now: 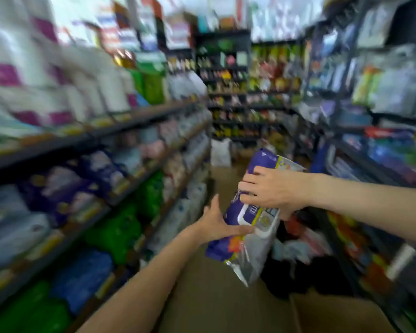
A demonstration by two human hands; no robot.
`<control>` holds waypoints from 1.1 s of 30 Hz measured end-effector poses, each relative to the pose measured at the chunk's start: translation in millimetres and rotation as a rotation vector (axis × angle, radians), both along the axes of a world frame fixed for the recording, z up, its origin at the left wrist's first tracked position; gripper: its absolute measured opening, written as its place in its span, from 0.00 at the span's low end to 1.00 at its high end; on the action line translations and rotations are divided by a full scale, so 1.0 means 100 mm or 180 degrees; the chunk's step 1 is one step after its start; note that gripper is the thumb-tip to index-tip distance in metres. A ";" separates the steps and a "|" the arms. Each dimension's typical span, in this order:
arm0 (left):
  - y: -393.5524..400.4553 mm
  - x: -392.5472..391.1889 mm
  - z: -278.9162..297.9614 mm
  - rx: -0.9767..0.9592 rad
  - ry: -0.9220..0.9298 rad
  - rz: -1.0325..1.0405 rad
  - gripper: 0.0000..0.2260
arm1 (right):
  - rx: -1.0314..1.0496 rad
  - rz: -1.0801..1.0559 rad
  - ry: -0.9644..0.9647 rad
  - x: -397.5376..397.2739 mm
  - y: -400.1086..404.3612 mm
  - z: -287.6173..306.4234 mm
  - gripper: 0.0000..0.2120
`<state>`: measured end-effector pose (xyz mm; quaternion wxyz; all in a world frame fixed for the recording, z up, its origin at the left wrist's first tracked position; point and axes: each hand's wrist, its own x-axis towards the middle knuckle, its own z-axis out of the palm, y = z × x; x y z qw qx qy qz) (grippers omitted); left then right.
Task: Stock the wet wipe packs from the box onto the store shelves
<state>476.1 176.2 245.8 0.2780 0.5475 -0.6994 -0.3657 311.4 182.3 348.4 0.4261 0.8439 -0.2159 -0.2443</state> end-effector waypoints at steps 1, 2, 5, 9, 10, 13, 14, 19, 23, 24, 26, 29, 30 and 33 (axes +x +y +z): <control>0.02 0.31 0.23 0.0236 0.0320 -0.0058 0.55 | -0.0256 0.0434 -0.0040 0.25 0.02 0.26 0.45; 0.06 0.59 0.45 0.0311 0.0552 -0.0102 0.58 | -0.0398 0.0765 -0.0008 0.49 0.02 0.51 0.45; 0.26 1.27 1.01 0.0015 0.1307 0.0027 0.56 | -0.0844 0.1842 0.0032 1.24 0.05 1.21 0.41; 0.51 1.87 1.44 -0.0871 0.2529 0.0652 0.53 | -0.1418 0.3030 -0.0110 2.09 0.19 1.87 0.09; 0.55 1.95 1.50 -0.1011 0.2775 0.0783 0.50 | -0.1478 0.3153 -0.0119 2.26 0.23 1.99 0.13; 0.60 2.10 1.69 -0.1141 0.3561 0.1066 0.42 | -0.1565 0.3189 -0.0774 2.64 0.34 2.28 0.21; 0.61 2.15 1.76 -0.1103 0.3788 0.1096 0.41 | -0.1528 0.3005 -0.1499 2.73 0.36 2.36 0.21; 0.68 2.44 2.35 -0.1980 0.3931 0.1353 0.42 | 0.0971 0.1451 -0.3736 3.04 0.49 2.45 0.30; 0.71 2.73 2.60 -0.3215 0.3206 0.1597 0.42 | 0.1579 0.1100 -0.4213 3.38 0.53 2.43 0.51; 0.70 2.80 2.64 -0.3400 0.2957 0.1682 0.39 | 0.1505 0.1056 -0.4246 3.46 0.53 2.47 0.55; 0.68 2.88 2.71 -0.3586 0.2657 0.1673 0.39 | 0.1163 0.1275 -0.4405 3.58 0.56 2.56 0.58; 0.66 2.93 2.79 -0.3569 0.2465 0.1634 0.41 | 0.0815 0.1763 -0.4534 3.71 0.55 2.60 0.56; 0.65 2.94 2.82 -0.3566 0.2454 0.1649 0.40 | 0.0796 0.1923 -0.4550 3.72 0.51 2.61 0.55; 0.66 3.09 2.91 -0.3692 0.2367 0.1765 0.35 | 0.1495 0.2461 -0.4501 3.72 0.35 2.75 0.51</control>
